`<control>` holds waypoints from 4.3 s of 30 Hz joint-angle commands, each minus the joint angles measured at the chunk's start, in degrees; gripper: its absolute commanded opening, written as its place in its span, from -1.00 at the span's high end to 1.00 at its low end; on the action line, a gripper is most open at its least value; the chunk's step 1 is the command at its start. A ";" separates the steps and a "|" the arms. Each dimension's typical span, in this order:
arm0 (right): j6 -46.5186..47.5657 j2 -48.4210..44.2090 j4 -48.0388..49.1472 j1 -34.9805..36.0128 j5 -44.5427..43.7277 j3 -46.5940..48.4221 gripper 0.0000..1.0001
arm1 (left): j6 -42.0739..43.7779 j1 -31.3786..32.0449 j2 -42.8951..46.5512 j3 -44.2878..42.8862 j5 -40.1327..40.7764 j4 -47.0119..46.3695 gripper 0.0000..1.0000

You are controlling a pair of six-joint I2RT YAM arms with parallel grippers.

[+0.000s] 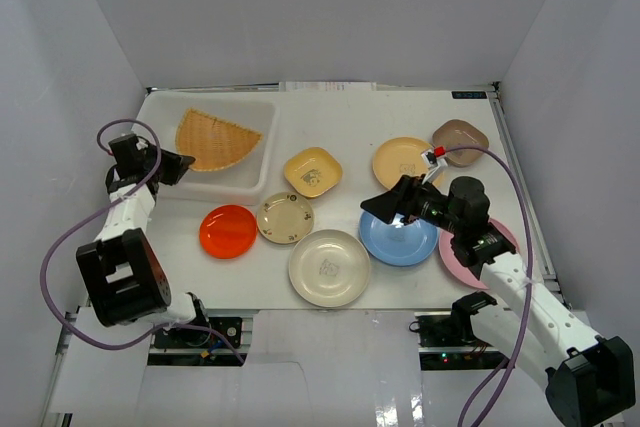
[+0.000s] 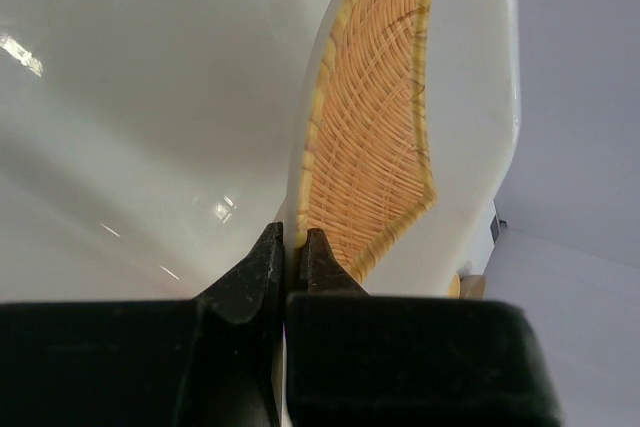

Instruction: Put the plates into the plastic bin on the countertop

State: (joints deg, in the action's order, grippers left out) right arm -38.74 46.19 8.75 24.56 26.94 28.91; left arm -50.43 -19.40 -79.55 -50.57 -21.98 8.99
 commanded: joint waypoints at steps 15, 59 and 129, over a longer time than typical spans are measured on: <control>2.88 0.56 -0.31 0.23 -3.82 -0.69 -0.93 | 5.26 -0.11 -4.83 -8.49 -3.33 -0.56 -0.96; 18.79 14.61 -21.85 -10.66 -43.82 4.05 -0.15 | -0.98 78.28 19.27 14.62 38.76 25.98 -0.57; 11.32 -4.36 -20.28 -7.52 -17.18 10.29 0.84 | 17.65 12.63 -2.70 -18.69 26.98 13.86 1.00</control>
State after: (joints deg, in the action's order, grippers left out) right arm -25.15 40.45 -17.45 14.37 7.09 37.60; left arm -31.79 -6.52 -81.45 -66.37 6.66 25.19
